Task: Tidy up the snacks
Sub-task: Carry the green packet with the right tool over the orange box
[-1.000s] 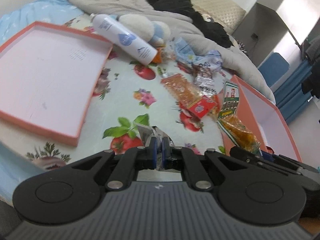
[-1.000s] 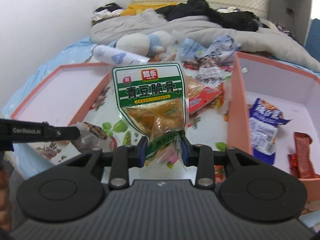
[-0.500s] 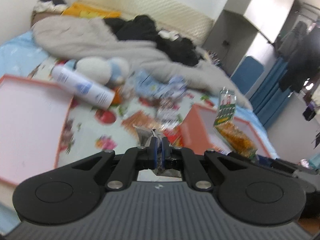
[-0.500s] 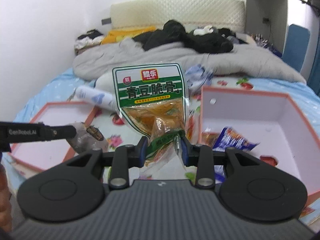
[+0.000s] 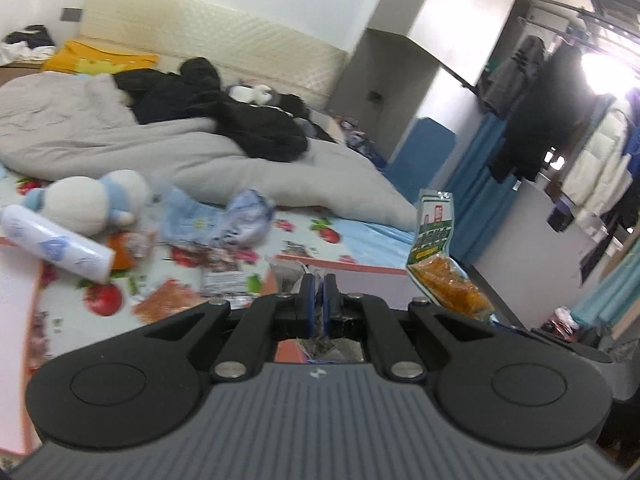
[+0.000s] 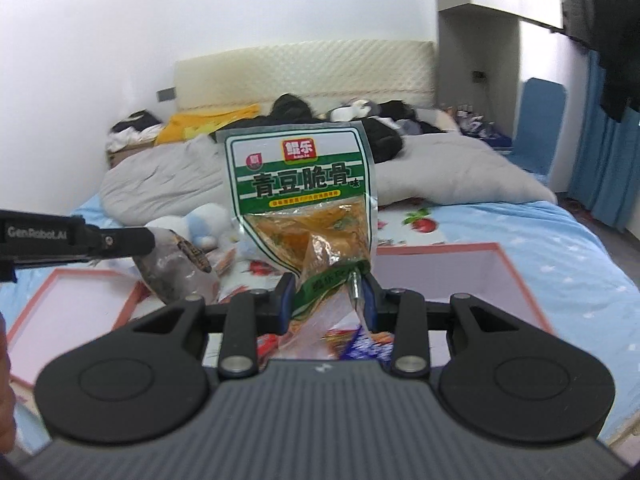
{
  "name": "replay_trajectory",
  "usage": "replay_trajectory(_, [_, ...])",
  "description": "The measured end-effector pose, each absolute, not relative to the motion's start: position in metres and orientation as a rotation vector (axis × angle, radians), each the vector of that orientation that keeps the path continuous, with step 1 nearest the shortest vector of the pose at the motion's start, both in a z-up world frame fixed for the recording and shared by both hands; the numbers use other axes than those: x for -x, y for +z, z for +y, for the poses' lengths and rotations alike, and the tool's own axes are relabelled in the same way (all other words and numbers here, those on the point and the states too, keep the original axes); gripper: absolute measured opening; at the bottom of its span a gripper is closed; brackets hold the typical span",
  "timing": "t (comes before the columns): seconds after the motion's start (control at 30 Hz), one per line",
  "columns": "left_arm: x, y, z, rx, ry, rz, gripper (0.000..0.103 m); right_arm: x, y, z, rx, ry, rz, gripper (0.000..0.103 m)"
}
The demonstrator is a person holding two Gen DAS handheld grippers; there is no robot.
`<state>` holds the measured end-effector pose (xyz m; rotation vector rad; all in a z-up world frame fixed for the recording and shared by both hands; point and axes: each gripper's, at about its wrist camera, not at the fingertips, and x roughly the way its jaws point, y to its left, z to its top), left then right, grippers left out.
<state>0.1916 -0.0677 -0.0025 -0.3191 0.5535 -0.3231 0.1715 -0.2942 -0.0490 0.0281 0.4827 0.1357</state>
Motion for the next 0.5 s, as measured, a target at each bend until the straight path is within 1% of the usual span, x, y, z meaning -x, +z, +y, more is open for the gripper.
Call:
replay_trajectory(0.23, [-0.224,-0.023,-0.135,0.251,-0.377,0.617,0.004,-0.185,-0.081,-0.345,-0.071,0.061,0.54,0.037])
replay_trajectory(0.5, [-0.256,-0.085,-0.188,0.175,-0.388,0.758,0.004,-0.202,-0.137,-0.38,-0.094,0.021,0.646,0.037])
